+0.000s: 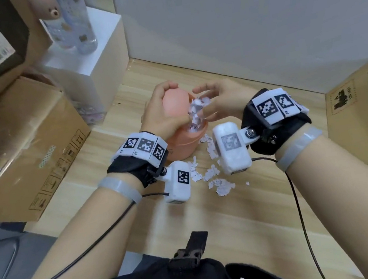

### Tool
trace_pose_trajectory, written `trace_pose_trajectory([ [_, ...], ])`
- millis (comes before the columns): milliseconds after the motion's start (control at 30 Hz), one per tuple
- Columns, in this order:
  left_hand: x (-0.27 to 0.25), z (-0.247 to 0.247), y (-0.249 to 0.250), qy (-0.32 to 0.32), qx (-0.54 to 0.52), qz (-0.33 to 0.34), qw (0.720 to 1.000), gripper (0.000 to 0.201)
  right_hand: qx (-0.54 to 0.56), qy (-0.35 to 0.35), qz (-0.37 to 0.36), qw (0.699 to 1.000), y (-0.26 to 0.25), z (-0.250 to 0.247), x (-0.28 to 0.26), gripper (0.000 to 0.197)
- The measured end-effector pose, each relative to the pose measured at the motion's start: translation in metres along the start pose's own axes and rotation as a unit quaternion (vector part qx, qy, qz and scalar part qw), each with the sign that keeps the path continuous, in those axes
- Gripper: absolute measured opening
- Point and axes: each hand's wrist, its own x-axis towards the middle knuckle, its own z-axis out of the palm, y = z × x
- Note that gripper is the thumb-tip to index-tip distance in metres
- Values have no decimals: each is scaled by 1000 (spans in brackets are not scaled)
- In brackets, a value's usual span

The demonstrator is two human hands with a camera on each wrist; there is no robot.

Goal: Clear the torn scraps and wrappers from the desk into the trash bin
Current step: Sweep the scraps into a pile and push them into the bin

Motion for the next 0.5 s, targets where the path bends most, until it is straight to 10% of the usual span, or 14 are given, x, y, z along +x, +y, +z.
trace_pose_trajectory([
  [267,2,1,-2,-1,-3,8,1000,64,-198,-52,-72,976,12,-3,-23,56],
  [500,6,3,-7,0,9,30,999,66,-598,-82,-113,789,26,32,-7,72],
])
